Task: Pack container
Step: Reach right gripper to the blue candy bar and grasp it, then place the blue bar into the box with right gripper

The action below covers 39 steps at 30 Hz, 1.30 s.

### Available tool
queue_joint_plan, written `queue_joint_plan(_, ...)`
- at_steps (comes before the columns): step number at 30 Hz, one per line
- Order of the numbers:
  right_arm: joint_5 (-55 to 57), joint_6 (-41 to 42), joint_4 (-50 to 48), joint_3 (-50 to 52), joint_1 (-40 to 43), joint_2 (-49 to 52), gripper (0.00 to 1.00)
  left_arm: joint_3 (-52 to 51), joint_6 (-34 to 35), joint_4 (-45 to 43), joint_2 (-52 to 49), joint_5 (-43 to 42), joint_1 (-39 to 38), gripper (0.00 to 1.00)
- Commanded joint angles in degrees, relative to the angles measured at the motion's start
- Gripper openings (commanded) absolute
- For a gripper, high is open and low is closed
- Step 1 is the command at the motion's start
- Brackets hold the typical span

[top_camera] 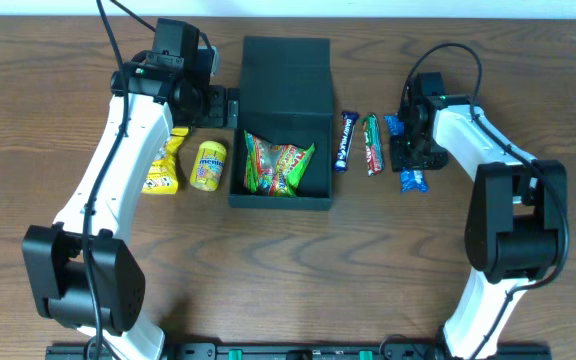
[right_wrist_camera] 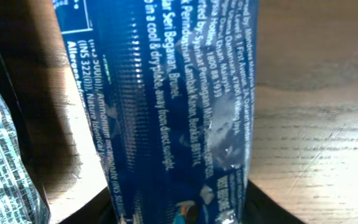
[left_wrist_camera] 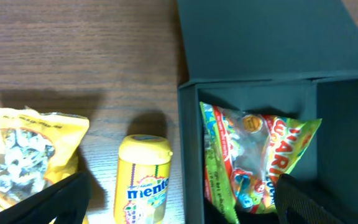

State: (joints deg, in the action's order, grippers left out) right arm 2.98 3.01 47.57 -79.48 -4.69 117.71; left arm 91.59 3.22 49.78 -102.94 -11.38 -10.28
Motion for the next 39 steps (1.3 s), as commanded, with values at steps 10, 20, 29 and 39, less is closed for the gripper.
queue_joint_plan(10, -2.1, 4.0, 18.7, -28.3, -1.1, 0.3, 0.29, 0.9, -7.5, 9.7, 0.9, 6.0, 11.8, 0.95)
queue_joint_plan(20, -7.7, 20.4, 23.3, -37.9, -16.0, 0.8, 0.26, 0.9, -11.0, 9.9, 0.9, 5.7, 22.3, 0.95)
queue_joint_plan(29, -4.7, 28.5, 16.7, -26.4, -25.0, 1.1, 0.26, 0.9, -10.9, 9.8, 0.9, 2.7, 22.3, 0.95)
queue_joint_plan(39, -3.4, 30.9, 16.7, -23.1, -25.4, 1.1, 0.29, 0.9, -10.9, 9.6, 0.9, 2.3, 22.3, 0.95)
